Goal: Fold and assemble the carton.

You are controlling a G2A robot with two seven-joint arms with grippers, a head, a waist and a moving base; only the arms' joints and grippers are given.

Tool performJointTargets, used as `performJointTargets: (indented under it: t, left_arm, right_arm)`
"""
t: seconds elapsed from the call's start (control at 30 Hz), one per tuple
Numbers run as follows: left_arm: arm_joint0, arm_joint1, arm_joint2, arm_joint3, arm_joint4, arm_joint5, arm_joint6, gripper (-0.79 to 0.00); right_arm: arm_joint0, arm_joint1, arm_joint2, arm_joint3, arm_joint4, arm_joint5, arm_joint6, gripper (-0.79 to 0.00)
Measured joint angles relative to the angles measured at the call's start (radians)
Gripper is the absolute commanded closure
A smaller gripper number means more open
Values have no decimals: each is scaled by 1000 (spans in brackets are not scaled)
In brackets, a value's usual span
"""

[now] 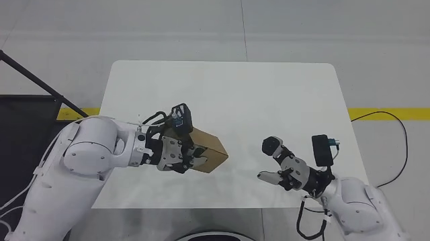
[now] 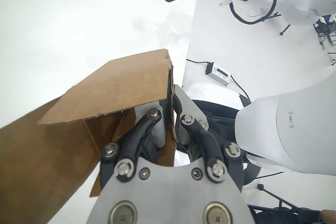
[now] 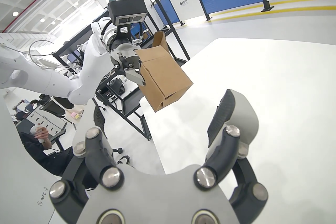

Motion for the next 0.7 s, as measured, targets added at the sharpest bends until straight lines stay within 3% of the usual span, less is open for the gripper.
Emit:
performJointTargets:
  t: [0.13, 0.23, 0.47, 0.7]
  left_arm:
    - [1, 1, 1, 0, 12, 8, 5, 0]
    - [-11, 1, 26, 2, 144, 36, 24, 0]
    - [-126, 1, 136, 95, 294, -38, 36, 0]
    - [-216, 36, 280, 134, 411, -97, 97, 0]
  right_arm:
    - [0, 0, 0, 0, 0, 0, 0, -785]
    - [0, 0, 0, 0, 0, 0, 0, -785]
    - [0, 0, 0, 0, 0, 0, 0, -785]
    - [0, 0, 0, 0, 0, 0, 0, -785]
